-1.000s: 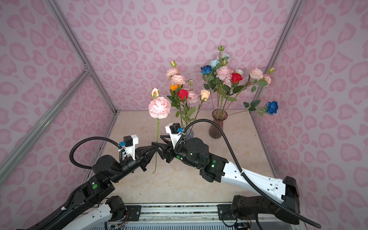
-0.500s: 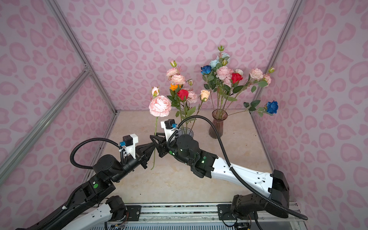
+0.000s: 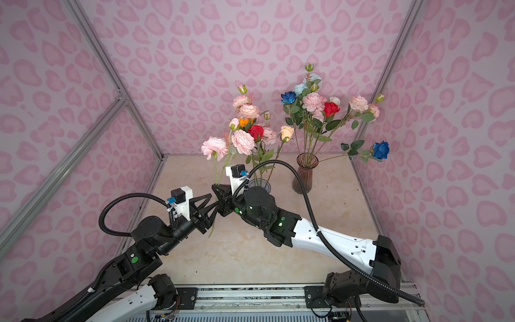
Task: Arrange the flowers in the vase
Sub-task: 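Carry the pink rose over the vase with right gripper while left gripper withdraws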
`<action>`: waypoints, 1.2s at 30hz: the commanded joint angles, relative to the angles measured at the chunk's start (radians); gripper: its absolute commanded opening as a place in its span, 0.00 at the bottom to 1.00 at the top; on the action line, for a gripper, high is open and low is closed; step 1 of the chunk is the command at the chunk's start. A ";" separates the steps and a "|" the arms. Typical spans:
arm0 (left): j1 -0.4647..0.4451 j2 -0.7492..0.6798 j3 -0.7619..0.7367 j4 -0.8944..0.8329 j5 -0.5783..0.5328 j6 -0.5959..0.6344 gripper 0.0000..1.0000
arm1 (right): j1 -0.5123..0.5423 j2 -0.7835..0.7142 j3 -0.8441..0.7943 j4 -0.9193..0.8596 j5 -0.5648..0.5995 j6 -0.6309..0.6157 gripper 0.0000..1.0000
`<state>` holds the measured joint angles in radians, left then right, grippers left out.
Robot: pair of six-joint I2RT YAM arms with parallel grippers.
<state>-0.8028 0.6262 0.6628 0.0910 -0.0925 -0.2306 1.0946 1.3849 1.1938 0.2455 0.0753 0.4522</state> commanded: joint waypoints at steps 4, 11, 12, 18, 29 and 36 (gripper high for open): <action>0.002 -0.095 -0.061 -0.041 -0.115 -0.063 0.61 | -0.001 -0.023 0.038 -0.017 0.061 -0.115 0.04; 0.001 -0.285 -0.168 -0.152 -0.253 -0.215 0.62 | -0.002 -0.133 0.059 -0.059 0.265 -0.367 0.03; 0.002 -0.318 -0.183 -0.161 -0.262 -0.225 0.63 | -0.003 -0.146 0.070 -0.063 0.285 -0.405 0.03; 0.002 -0.461 -0.255 -0.159 -0.327 -0.253 0.69 | -0.045 -0.120 0.138 -0.088 0.348 -0.573 0.03; 0.002 -0.460 -0.275 -0.186 -0.310 -0.306 0.70 | -0.091 0.021 0.064 0.179 0.505 -0.628 0.01; 0.002 -0.452 -0.295 -0.187 -0.298 -0.333 0.70 | -0.094 0.076 0.095 0.172 0.498 -0.647 0.01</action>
<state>-0.8024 0.1726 0.3729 -0.1097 -0.3912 -0.5457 1.0000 1.4483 1.2808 0.3737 0.5571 -0.1772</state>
